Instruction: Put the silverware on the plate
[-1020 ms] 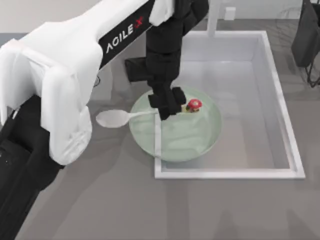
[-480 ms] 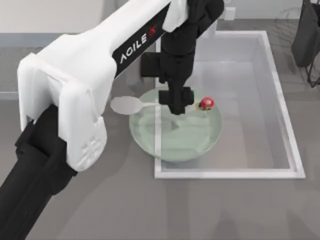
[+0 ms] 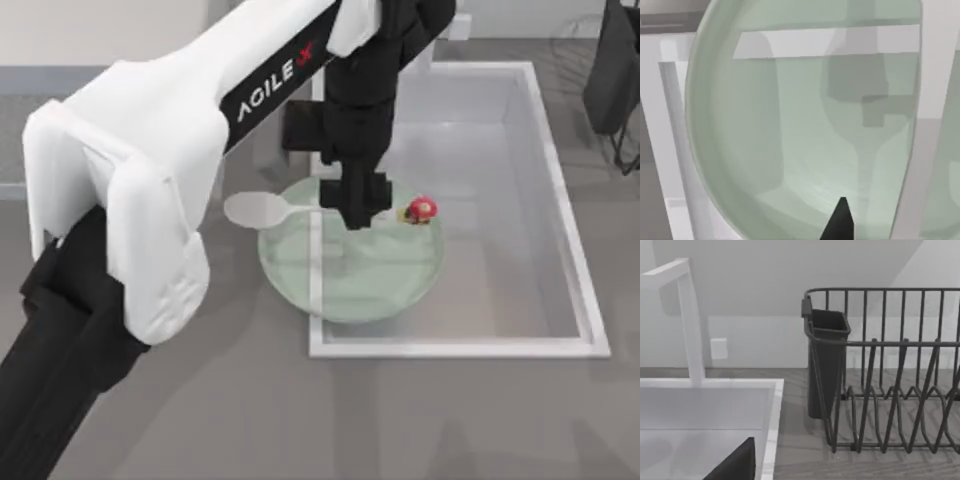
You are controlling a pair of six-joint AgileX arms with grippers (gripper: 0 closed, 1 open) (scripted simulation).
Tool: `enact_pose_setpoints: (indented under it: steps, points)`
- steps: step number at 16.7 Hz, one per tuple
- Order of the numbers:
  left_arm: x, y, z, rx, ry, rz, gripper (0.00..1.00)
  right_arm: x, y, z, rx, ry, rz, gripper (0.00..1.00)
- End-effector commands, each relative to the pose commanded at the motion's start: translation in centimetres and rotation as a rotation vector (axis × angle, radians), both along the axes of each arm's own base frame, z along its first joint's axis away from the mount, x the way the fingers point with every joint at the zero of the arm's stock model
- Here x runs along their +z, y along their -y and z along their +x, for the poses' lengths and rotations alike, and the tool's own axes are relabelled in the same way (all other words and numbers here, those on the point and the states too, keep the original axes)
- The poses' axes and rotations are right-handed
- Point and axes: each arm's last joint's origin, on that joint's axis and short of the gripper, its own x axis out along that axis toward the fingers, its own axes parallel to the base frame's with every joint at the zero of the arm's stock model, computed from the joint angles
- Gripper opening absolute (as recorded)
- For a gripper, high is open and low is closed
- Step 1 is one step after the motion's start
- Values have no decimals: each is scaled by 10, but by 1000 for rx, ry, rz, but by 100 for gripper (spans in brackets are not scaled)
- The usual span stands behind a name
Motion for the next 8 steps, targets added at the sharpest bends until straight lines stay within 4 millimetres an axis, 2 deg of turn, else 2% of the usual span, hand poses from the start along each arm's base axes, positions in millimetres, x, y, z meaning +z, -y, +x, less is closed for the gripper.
enact_pose_setpoints:
  steps: [8]
  points:
    - [25,10,-25,-66,9,-39,0,0,0,0,0,0,0,100]
